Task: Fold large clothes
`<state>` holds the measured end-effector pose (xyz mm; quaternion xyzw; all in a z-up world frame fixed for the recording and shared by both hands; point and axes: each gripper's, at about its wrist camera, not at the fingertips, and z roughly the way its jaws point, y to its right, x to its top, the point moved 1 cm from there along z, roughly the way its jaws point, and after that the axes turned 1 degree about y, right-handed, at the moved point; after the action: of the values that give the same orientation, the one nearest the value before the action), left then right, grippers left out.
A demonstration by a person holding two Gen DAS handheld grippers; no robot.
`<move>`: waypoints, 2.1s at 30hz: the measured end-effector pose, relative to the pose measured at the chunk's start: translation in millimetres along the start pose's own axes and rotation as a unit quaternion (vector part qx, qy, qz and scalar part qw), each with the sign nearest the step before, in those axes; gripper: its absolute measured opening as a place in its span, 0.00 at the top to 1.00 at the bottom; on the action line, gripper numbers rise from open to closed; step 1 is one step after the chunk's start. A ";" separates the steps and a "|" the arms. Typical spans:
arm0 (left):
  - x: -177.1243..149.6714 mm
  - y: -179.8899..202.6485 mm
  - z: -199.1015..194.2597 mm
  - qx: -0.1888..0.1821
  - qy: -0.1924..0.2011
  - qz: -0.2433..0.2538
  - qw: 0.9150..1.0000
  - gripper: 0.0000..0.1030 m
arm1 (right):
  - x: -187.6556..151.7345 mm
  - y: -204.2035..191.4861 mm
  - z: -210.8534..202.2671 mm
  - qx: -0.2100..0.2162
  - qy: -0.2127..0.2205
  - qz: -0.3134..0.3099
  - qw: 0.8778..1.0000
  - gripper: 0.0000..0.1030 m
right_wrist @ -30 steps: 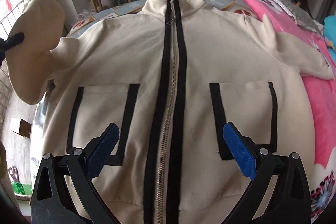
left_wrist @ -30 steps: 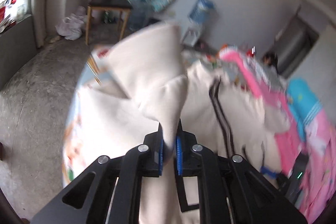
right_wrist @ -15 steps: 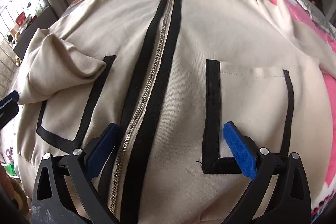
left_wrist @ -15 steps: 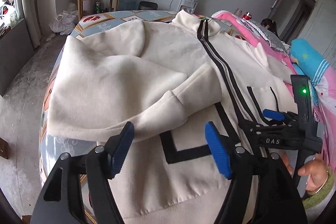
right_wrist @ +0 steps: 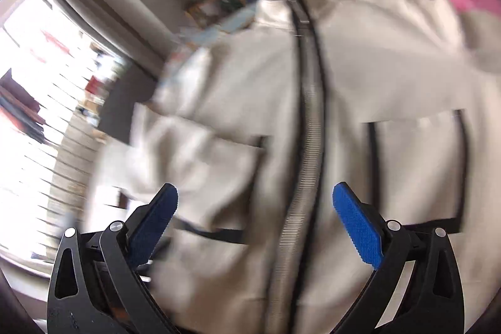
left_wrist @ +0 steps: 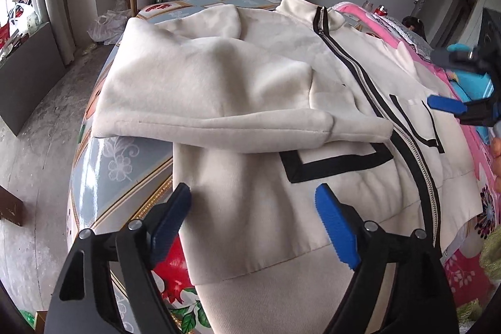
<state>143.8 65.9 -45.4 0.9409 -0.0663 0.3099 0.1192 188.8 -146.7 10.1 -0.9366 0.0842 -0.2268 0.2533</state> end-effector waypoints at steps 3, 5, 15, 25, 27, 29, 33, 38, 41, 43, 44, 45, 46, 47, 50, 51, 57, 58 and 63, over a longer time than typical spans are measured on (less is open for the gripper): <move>-1.1 1.1 3.2 -0.011 0.003 -0.001 1.000 0.07 | 3.5 -10.1 22.7 0.086 -0.046 0.050 0.994 0.11; -1.3 2.2 4.6 -0.013 0.006 0.000 1.000 0.05 | 3.4 -10.3 45.7 0.102 -0.082 0.080 0.988 0.19; -2.1 -20.2 -3.0 -0.082 0.047 -0.081 0.992 0.05 | -8.8 7.4 90.1 0.075 -0.137 0.147 0.977 0.49; 4.6 -8.2 -1.9 -0.050 0.025 -0.044 0.997 0.05 | 3.2 -2.0 82.7 0.048 -0.112 0.080 0.989 0.94; 10.7 -7.7 -4.9 -0.029 0.037 -0.030 0.998 0.05 | 17.0 -15.1 73.0 0.046 -0.086 0.047 0.994 0.95; 19.9 -6.8 -5.4 -0.017 0.040 -0.011 0.999 0.05 | 35.9 -26.4 64.8 0.051 -0.059 0.026 0.997 0.95; 38.5 -14.2 -3.1 0.009 0.046 -0.007 0.999 0.05 | 85.5 -35.4 35.2 0.058 0.010 -0.001 0.998 0.95; 55.5 -29.2 9.7 0.041 0.034 -0.017 0.998 0.05 | 134.4 -5.8 -13.8 0.014 0.104 -0.007 0.994 0.95; 65.4 -34.5 16.8 0.060 0.030 -0.013 0.998 0.05 | 145.6 37.9 -25.2 -0.017 0.124 0.020 0.992 0.95; 73.7 -37.9 23.0 0.071 0.027 -0.009 0.997 0.05 | 144.0 71.7 -24.9 -0.037 0.123 0.042 0.991 0.95; 76.7 -39.7 26.9 0.076 0.024 -0.007 0.997 0.05 | 141.1 84.8 -21.5 -0.048 0.119 0.048 0.991 0.95; 80.5 -40.9 32.2 0.082 0.018 -0.004 0.996 0.05 | 138.3 99.5 -15.7 -0.059 0.112 0.055 0.990 0.95; 84.2 -41.9 37.5 0.090 0.014 -0.001 0.996 0.05 | 135.3 113.3 -9.6 -0.066 0.103 0.062 0.991 0.95; 88.0 -42.3 41.9 0.095 0.011 0.000 0.995 0.05 | 131.2 124.2 -4.4 -0.070 0.096 0.067 0.991 0.95; 97.2 -43.9 54.4 0.114 0.002 0.007 0.993 0.05 | 127.6 149.4 3.7 -0.075 0.089 0.077 0.990 0.96; 100.8 -44.8 57.5 0.122 0.000 0.010 0.993 0.05 | 128.0 155.0 3.7 -0.072 0.090 0.080 0.990 0.96; 101.4 -63.8 65.6 0.141 -0.011 -0.017 0.990 0.05 | 127.8 178.1 -3.4 -0.069 0.091 0.095 0.989 0.96; 99.3 -66.7 64.8 0.136 -0.012 -0.025 0.990 0.05 | 124.0 180.3 -2.3 -0.075 0.084 0.098 0.989 0.96; 94.9 -70.6 63.8 0.130 -0.014 -0.031 0.991 0.05 | 111.3 190.5 0.6 -0.102 0.063 0.099 0.988 0.95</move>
<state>269.8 112.1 -51.2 0.9542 0.0021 0.2993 0.0039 279.2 -340.0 -45.6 -0.9285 0.2148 -0.2493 0.1719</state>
